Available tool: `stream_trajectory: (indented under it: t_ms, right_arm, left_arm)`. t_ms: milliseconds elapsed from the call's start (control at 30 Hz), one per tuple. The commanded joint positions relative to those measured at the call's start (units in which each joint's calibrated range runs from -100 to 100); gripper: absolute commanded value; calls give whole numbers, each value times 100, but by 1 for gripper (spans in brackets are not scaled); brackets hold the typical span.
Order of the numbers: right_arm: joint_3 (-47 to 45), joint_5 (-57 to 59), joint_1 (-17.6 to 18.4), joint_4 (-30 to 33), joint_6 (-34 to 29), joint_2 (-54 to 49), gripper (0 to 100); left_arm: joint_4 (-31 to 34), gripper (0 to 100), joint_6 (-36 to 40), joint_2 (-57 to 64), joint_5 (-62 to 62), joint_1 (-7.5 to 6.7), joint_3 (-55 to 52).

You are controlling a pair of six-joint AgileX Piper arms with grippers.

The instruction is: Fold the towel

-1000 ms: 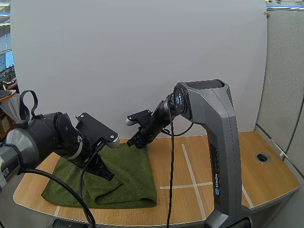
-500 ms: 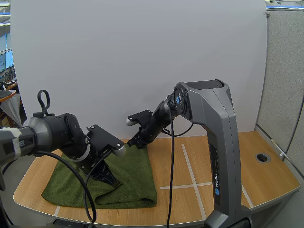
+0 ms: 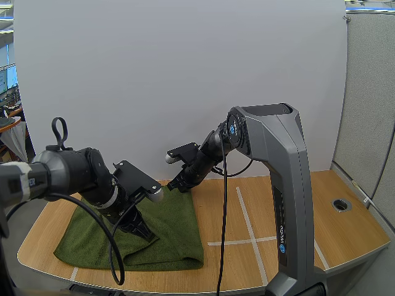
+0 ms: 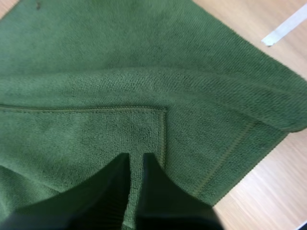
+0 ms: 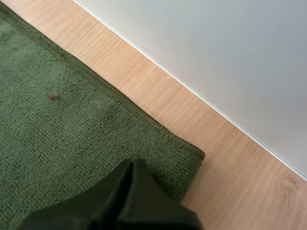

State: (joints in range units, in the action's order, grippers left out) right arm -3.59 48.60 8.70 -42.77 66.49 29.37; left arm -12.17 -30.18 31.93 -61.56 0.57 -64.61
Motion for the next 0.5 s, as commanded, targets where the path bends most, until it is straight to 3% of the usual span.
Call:
stream_trajectory:
  t_ms: [0,167,467]
  right_arm:
    - [21,36,-31,105,57,-19,0]
    - [21,36,-31,151,57,20,0]
    - [21,94,-31,151,57,30,0]
  left_arm:
    - [-124,39,-92,-453,411,-8,33]
    - [-124,51,-92,-536,486,-8,33]
    - [-456,51,-347,-536,506,-8,33]
